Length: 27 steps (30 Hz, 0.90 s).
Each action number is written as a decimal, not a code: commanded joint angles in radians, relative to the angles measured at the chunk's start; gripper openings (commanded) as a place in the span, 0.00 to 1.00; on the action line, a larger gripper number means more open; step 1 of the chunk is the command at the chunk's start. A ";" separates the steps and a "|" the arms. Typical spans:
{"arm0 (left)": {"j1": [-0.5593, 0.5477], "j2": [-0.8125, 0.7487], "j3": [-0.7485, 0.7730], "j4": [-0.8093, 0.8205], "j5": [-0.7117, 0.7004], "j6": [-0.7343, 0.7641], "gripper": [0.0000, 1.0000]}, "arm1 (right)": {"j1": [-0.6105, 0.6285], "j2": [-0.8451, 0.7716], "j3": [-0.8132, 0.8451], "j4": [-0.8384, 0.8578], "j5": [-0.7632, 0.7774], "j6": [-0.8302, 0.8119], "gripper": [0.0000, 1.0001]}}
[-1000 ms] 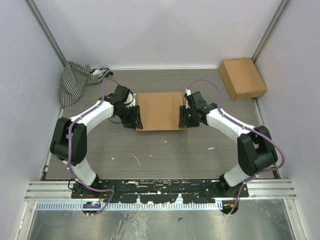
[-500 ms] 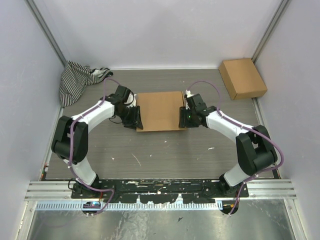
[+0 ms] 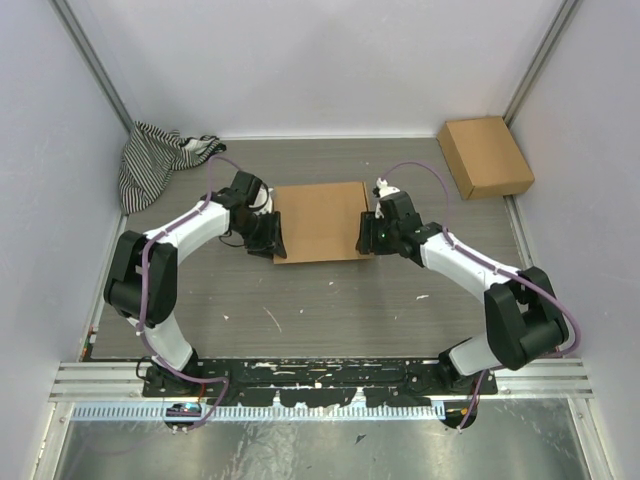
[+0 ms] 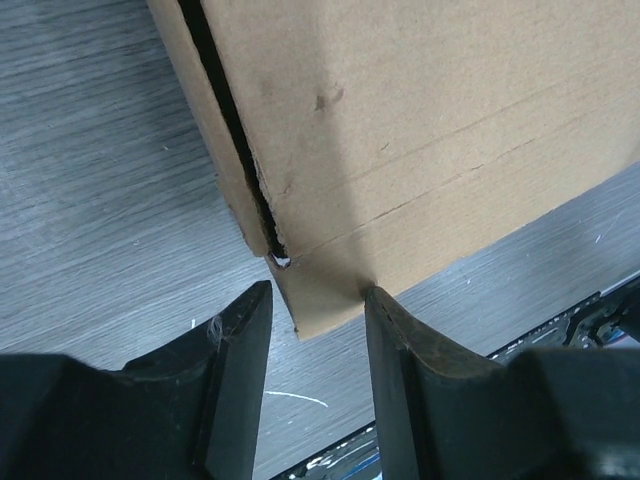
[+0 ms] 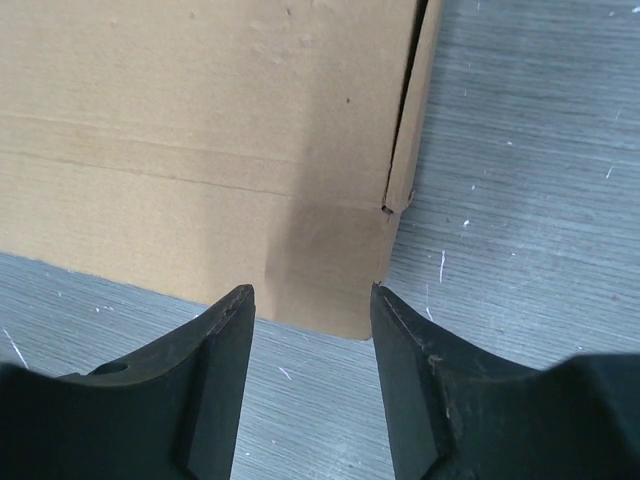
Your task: Fold the paper box
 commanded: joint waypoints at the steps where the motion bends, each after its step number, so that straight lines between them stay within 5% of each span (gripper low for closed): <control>1: 0.000 -0.030 0.012 0.019 -0.030 0.002 0.49 | 0.007 -0.055 0.007 0.072 0.003 -0.004 0.56; 27: -0.002 -0.034 -0.089 0.155 -0.076 -0.039 0.44 | 0.005 -0.038 -0.060 0.074 0.053 0.032 0.47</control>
